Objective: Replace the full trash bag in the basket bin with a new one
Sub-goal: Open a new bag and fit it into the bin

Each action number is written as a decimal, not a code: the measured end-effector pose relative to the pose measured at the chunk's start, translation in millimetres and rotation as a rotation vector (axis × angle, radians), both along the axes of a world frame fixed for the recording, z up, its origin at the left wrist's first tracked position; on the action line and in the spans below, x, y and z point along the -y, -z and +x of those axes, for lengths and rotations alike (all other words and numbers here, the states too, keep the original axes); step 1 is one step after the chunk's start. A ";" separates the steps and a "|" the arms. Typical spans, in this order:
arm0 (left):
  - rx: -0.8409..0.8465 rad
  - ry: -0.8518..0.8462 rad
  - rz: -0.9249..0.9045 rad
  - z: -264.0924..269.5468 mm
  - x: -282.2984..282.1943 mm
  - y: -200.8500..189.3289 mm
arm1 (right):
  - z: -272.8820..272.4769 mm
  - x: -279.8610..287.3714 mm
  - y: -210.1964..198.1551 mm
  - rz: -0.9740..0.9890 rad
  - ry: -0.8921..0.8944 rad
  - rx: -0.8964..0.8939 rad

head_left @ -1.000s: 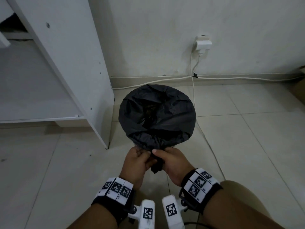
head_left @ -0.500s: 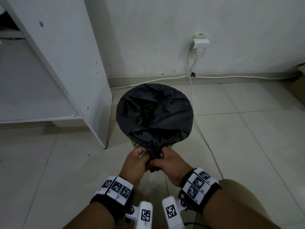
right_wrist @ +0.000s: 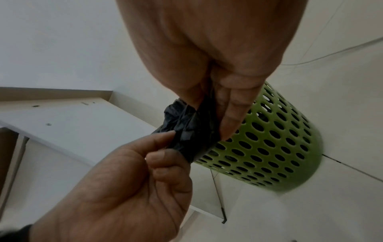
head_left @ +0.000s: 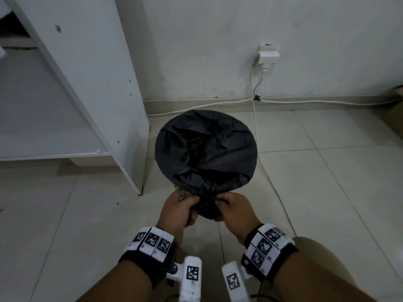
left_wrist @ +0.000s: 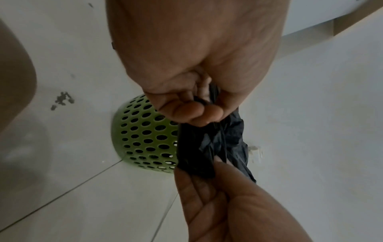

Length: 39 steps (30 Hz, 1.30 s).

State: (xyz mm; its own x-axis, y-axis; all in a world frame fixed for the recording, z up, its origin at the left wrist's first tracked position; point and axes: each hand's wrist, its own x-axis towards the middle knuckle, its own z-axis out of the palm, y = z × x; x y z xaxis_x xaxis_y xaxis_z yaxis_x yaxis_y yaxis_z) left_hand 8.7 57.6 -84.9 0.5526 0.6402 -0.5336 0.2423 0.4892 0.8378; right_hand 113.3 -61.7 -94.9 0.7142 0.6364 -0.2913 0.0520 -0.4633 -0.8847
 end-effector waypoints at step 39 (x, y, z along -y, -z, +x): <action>0.087 0.132 0.000 -6.7 14.8 16.0 | -16.3 -23.3 9.8 0.175 0.098 -0.518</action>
